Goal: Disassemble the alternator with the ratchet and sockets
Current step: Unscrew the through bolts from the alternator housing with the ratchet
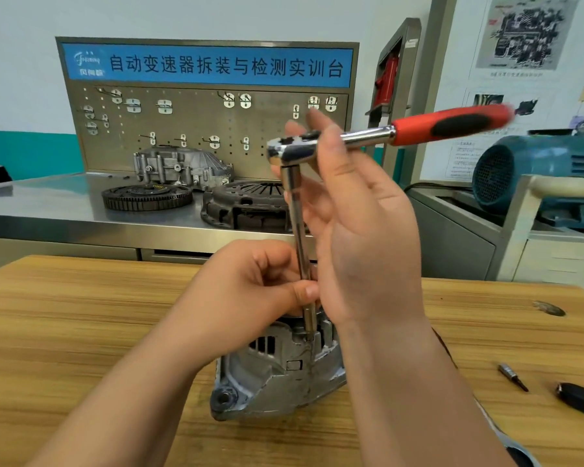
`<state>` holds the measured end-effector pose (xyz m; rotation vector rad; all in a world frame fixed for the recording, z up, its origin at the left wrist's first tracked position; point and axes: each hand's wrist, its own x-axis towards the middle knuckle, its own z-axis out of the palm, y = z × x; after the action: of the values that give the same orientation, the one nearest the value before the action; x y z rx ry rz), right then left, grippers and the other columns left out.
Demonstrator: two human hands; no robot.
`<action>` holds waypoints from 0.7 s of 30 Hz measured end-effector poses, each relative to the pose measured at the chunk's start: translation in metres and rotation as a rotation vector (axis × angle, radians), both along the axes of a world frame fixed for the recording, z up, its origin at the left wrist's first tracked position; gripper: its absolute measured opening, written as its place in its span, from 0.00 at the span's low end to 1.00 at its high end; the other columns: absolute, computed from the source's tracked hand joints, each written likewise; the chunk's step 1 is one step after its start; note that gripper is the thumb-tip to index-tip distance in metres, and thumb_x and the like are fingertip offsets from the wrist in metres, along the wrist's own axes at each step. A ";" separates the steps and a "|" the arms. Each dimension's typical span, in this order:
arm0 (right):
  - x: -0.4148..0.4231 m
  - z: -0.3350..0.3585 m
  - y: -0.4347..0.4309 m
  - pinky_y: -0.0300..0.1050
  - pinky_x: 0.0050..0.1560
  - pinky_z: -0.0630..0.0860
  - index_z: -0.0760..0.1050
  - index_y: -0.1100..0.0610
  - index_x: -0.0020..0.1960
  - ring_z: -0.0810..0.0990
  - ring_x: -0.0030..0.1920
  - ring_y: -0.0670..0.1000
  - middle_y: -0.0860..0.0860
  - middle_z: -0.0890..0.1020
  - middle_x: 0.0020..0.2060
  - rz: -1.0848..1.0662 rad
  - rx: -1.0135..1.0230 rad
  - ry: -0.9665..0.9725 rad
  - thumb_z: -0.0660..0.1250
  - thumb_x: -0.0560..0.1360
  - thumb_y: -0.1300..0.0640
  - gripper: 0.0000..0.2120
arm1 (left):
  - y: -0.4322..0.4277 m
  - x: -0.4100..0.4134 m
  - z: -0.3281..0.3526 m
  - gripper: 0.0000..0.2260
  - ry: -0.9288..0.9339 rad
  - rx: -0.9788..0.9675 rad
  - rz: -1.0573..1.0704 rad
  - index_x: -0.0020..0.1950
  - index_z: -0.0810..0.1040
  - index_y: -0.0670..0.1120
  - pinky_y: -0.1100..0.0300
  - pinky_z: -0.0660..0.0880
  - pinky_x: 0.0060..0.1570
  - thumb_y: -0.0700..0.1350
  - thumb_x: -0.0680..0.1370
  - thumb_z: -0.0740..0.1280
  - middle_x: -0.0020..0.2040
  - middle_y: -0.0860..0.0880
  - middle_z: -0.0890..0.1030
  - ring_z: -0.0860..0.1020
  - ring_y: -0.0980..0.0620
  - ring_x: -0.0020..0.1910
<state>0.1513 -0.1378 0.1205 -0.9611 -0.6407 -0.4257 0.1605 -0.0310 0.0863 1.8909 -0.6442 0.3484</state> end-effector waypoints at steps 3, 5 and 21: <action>0.000 -0.001 0.003 0.50 0.66 0.73 0.78 0.57 0.59 0.78 0.62 0.51 0.45 0.83 0.55 0.002 0.026 -0.067 0.64 0.75 0.60 0.13 | 0.000 0.003 -0.001 0.06 -0.001 0.023 0.034 0.44 0.82 0.37 0.42 0.79 0.46 0.38 0.71 0.72 0.39 0.41 0.85 0.83 0.40 0.42; 0.000 -0.001 0.003 0.42 0.58 0.77 0.79 0.54 0.57 0.80 0.60 0.53 0.48 0.82 0.58 0.036 0.044 -0.045 0.64 0.76 0.57 0.11 | 0.001 0.002 0.000 0.08 -0.013 0.033 0.013 0.45 0.81 0.34 0.40 0.78 0.47 0.40 0.72 0.71 0.40 0.37 0.84 0.82 0.36 0.43; 0.000 0.000 -0.002 0.40 0.47 0.78 0.79 0.51 0.54 0.81 0.57 0.57 0.53 0.81 0.60 0.105 0.019 -0.044 0.62 0.77 0.54 0.10 | 0.001 -0.001 0.002 0.11 -0.031 0.069 -0.022 0.44 0.79 0.32 0.40 0.77 0.44 0.41 0.72 0.72 0.39 0.35 0.82 0.81 0.37 0.40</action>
<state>0.1518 -0.1400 0.1204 -0.8980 -0.7226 -0.3598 0.1597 -0.0296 0.0882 1.9460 -0.7056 0.3463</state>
